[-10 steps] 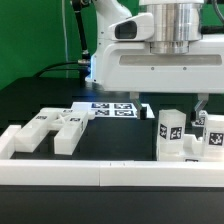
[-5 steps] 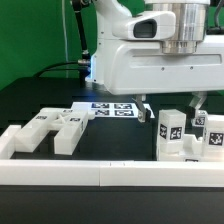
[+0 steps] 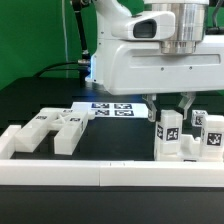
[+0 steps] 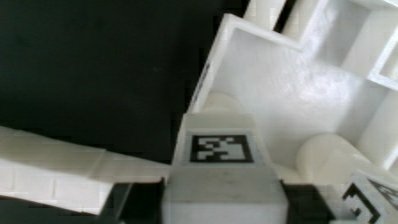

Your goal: Assemble chair

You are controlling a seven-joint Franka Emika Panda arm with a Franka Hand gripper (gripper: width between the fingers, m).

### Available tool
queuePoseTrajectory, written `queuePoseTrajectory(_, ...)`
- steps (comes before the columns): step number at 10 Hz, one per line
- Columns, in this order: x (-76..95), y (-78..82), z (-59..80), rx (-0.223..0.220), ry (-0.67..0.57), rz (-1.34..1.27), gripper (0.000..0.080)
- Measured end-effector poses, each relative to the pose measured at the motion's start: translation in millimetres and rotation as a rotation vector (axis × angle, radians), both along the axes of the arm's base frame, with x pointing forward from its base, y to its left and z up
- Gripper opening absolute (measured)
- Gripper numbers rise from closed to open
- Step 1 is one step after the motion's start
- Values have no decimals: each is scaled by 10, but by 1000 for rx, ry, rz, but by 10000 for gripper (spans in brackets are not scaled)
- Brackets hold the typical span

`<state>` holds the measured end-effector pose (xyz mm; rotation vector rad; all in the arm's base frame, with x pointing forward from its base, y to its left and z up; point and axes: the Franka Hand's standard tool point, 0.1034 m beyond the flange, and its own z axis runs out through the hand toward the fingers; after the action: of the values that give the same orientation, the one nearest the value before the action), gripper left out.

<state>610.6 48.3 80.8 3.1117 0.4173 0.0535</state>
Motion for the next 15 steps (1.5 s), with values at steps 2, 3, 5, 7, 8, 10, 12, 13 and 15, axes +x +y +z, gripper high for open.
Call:
queuePoseTrajectory(2, -2, 11, -1, 8, 1, -173, 294)
queuePoseTrajectory(3, -4, 14, -3, 10, 1, -243, 294)
queuePoseTrajectory(5, 1, 37, -6, 25, -6, -427, 294)
queuePoseTrajectory(7, 1, 74, -8, 32, -9, -564, 294)
queuePoseTrajectory(8, -1, 93, -10, 41, -6, -674, 294)
queuePoseTrajectory(10, -5, 125, -11, 55, -1, -819, 294)
queuePoseTrajectory(12, -12, 170, -16, 72, 8, -1011, 294)
queuePoseTrajectory(13, -14, 197, -16, 74, 8, -1074, 294)
queuePoseTrajectory(15, -8, 208, -10, 83, 12, -1222, 294)
